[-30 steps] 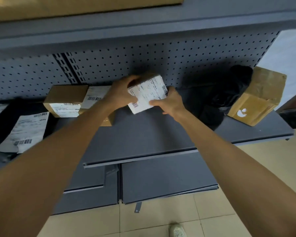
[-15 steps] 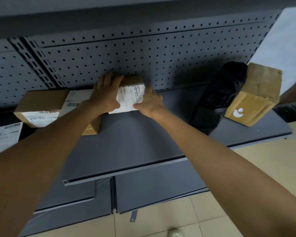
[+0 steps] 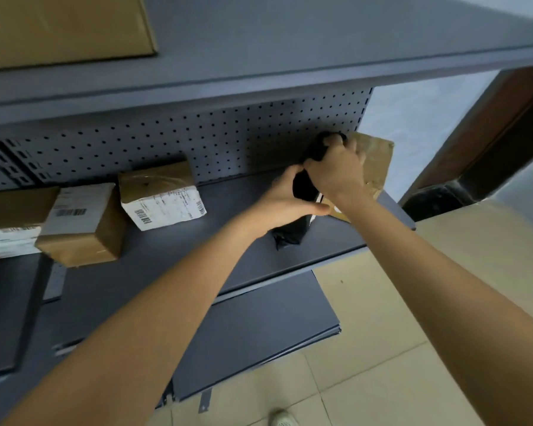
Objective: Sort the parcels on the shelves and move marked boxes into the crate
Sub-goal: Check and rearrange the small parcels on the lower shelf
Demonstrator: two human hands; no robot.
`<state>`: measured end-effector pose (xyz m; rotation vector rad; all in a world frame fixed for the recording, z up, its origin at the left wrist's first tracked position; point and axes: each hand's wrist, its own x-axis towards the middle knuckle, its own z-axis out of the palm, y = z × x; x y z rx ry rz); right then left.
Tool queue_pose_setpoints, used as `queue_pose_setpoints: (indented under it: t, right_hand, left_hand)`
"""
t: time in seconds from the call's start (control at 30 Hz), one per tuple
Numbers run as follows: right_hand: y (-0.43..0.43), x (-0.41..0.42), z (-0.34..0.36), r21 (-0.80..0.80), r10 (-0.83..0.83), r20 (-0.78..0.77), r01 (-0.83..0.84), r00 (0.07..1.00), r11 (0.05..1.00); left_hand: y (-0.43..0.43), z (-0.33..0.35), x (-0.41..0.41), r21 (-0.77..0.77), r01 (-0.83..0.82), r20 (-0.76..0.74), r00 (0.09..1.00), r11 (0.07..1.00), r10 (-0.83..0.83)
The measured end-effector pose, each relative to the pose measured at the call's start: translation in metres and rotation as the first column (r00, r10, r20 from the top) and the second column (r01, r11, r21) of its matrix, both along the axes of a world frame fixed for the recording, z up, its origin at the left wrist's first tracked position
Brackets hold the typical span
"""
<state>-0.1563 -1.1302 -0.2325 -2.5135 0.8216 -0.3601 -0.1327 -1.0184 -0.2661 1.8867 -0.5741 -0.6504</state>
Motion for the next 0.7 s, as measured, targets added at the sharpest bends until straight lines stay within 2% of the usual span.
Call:
queue_pose_setpoints:
  t: [0.1, 0.17, 0.27, 0.37, 0.43, 0.53, 0.6, 0.7]
  right_hand:
    - [-0.002, -0.011, -0.018, 0.204, 0.015, 0.029, -0.021, 0.999, 0.979]
    - [0.001, -0.013, -0.026, 0.281, 0.035, 0.060, -0.050, 0.998, 0.959]
    - [0.007, -0.012, -0.033, 0.293, 0.069, 0.117, -0.101, 0.991, 0.951]
    - [0.012, -0.011, -0.033, 0.332, 0.108, 0.219, -0.178, 0.970, 0.926]
    - [0.014, -0.011, -0.032, 0.362, 0.064, 0.310, -0.179, 0.949, 0.915]
    - [0.015, -0.014, -0.040, 0.481, -0.111, 0.396, -0.103, 0.911, 0.870]
    - [0.019, -0.018, -0.050, 0.583, -0.176, 0.343, -0.062, 0.923, 0.810]
    - [0.034, -0.021, -0.069, 0.722, -0.084, 0.185, -0.077, 0.979, 0.688]
  left_hand:
    - [-0.015, -0.012, -0.008, 0.219, -0.096, 0.237, 0.971, 0.971, 0.043]
    - [-0.016, -0.020, -0.008, 0.288, -0.137, 0.303, 0.952, 0.948, 0.046]
    - [-0.013, -0.029, -0.005, 0.248, -0.210, 0.347, 0.931, 0.946, 0.116]
    - [0.001, -0.031, 0.002, 0.140, -0.343, 0.336, 0.899, 0.929, 0.282]
    - [0.016, -0.033, 0.005, 0.045, -0.427, 0.212, 0.888, 0.903, 0.409]
    - [0.048, -0.042, 0.003, -0.086, -0.558, -0.144, 0.827, 0.826, 0.544]
    - [0.069, -0.052, -0.001, -0.158, -0.626, -0.394, 0.749, 0.764, 0.532]
    - [0.089, -0.062, -0.006, -0.238, -0.719, -0.657, 0.614, 0.653, 0.437]
